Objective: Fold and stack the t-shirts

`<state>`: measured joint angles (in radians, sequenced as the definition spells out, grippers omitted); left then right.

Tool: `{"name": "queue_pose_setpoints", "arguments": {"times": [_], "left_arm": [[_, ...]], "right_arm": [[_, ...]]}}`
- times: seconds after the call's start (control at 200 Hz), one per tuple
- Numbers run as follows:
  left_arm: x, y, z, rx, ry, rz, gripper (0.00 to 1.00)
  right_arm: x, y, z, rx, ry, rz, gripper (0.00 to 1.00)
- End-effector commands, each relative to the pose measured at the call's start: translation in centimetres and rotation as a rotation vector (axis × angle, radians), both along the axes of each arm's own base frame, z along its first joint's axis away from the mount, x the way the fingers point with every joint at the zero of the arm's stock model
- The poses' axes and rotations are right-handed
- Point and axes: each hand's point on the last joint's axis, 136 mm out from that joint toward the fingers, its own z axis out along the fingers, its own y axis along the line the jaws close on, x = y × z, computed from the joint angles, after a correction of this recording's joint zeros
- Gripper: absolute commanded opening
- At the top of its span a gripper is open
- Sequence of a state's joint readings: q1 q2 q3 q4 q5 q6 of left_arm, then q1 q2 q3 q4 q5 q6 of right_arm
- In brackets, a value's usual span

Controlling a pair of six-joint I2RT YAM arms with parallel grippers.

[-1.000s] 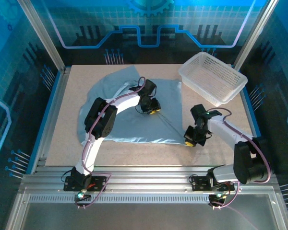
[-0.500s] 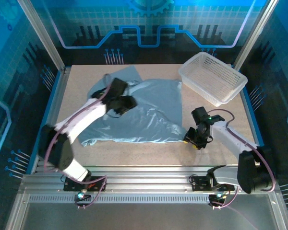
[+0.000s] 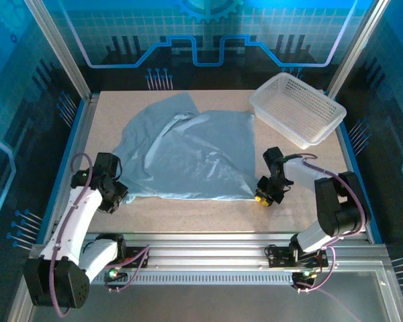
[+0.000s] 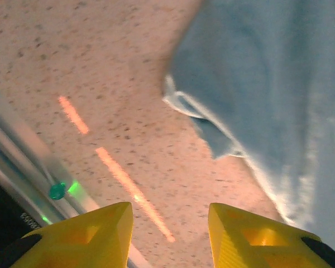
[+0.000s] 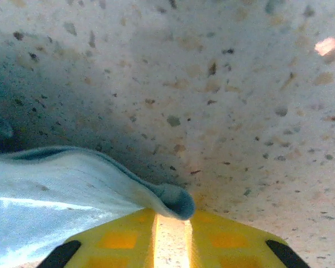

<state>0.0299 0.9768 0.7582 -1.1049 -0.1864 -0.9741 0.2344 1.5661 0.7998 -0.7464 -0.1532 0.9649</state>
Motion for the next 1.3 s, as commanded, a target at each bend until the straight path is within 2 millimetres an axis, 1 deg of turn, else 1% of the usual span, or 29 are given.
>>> {"name": "queue_pose_setpoints", "arguments": {"times": [0.0,0.045,0.075,0.09,0.115,0.16,0.215,0.295,0.335,0.355,0.37,0.415,0.425,0.455,0.5,0.555,0.625,0.69,0.755,0.845,0.905,0.965,1.04,1.11,1.165,1.221,1.261,1.281,1.296], "left_arm": [[-0.4,0.1,-2.3,-0.029,0.052,0.035,0.44],[0.6,-0.3,-3.0,-0.059,0.039,0.036,0.48],[1.2,-0.4,-3.3,-0.068,0.034,0.036,0.5],[1.5,-0.4,-3.4,-0.072,0.033,0.036,0.51],[2.2,-0.5,-3.5,-0.078,0.027,0.028,0.53],[3.3,-0.6,-3.9,-0.085,0.011,0.013,0.54],[4.3,-0.9,-4.7,-0.104,0.014,-0.003,0.54],[5.1,-1.9,-6.6,-0.161,0.059,-0.021,0.51],[5.3,-2.2,-7.3,-0.175,0.082,-0.027,0.46],[5.5,-2.2,-7.6,-0.173,0.091,-0.031,0.43],[5.5,-2.1,-7.8,-0.169,0.099,-0.032,0.38],[5.9,-1.8,-7.8,-0.149,0.099,-0.04,0.18],[6.0,-1.7,-7.8,-0.144,0.096,-0.041,0.12],[6.3,-1.5,-7.3,-0.126,0.088,-0.047,0.0],[6.8,-1.1,-6.3,-0.097,0.069,-0.056,0.0],[7.0,-0.9,-4.4,-0.056,0.052,-0.073,0.0],[6.4,-0.7,-2.0,-0.016,0.052,-0.082,0.0],[5.4,-0.9,-0.6,-0.006,0.057,-0.083,0.0],[4.0,-1.4,0.0,-0.025,0.075,-0.077,0.0],[2.0,-2.3,0.1,-0.068,0.113,-0.066,0.0],[1.0,-2.9,0.3,-0.102,0.131,-0.065,0.0],[0.1,-3.2,0.9,-0.12,0.149,-0.06,0.0],[-0.5,-3.2,2.0,-0.12,0.145,-0.056,0.0],[-0.3,-3.1,3.0,-0.111,0.118,-0.061,0.0],[-0.1,-3.2,3.0,-0.115,0.121,-0.072,0.0],[0.0,-3.4,2.3,-0.125,0.147,-0.082,0.0],[-0.1,-3.3,1.6,-0.122,0.167,-0.082,0.06],[0.0,-3.1,1.3,-0.114,0.171,-0.08,0.11],[0.1,-2.9,1.2,-0.101,0.175,-0.075,0.19]], "right_arm": [[3.7,-0.5,-0.7,-0.024,-0.094,0.004,0.12],[4.2,-0.7,-0.5,-0.036,-0.095,0.013,0.07],[3.9,-1.0,-0.8,-0.042,-0.073,0.017,0.03],[4.8,-0.9,-0.2,-0.038,-0.093,0.016,0.02],[5.0,-1.0,-0.1,-0.038,-0.092,0.017,0.0],[5.3,-1.1,0.2,-0.039,-0.09,0.02,0.0],[5.5,-1.2,0.3,-0.035,-0.091,0.026,0.0],[5.8,-1.2,0.6,-0.029,-0.095,0.035,0.0],[5.9,-1.3,0.7,-0.029,-0.094,0.039,0.0],[5.9,-1.3,0.7,-0.028,-0.093,0.04,0.0],[5.9,-1.3,0.7,-0.03,-0.091,0.04,0.0],[6.1,-1.3,0.8,-0.031,-0.093,0.042,0.0],[6.2,-1.3,0.8,-0.032,-0.093,0.042,0.0],[6.4,-1.4,0.9,-0.035,-0.097,0.043,0.0],[6.7,-1.5,1.1,-0.044,-0.103,0.047,0.0],[7.2,-1.6,1.3,-0.054,-0.111,0.053,0.0],[8.0,-1.9,1.7,-0.072,-0.124,0.061,0.0],[8.8,-2.1,2.1,-0.085,-0.137,0.067,0.0],[9.5,-2.3,2.3,-0.094,-0.143,0.073,0.0],[10.4,-2.6,2.6,-0.106,-0.151,0.081,0.0],[10.9,-2.7,2.8,-0.11,-0.157,0.089,0.0],[11.3,-2.9,2.9,-0.12,-0.159,0.096,0.0],[11.4,-3.1,2.9,-0.129,-0.157,0.105,0.0],[11.5,-3.3,2.8,-0.137,-0.156,0.106,0.0],[11.5,-3.4,2.8,-0.14,-0.155,0.108,0.0],[11.5,-3.4,2.7,-0.146,-0.153,0.11,0.0],[11.5,-3.5,2.6,-0.149,-0.15,0.111,0.0],[11.5,-3.5,2.6,-0.15,-0.15,0.111,0.0],[11.5,-3.6,2.6,-0.152,-0.146,0.111,0.0]]}}
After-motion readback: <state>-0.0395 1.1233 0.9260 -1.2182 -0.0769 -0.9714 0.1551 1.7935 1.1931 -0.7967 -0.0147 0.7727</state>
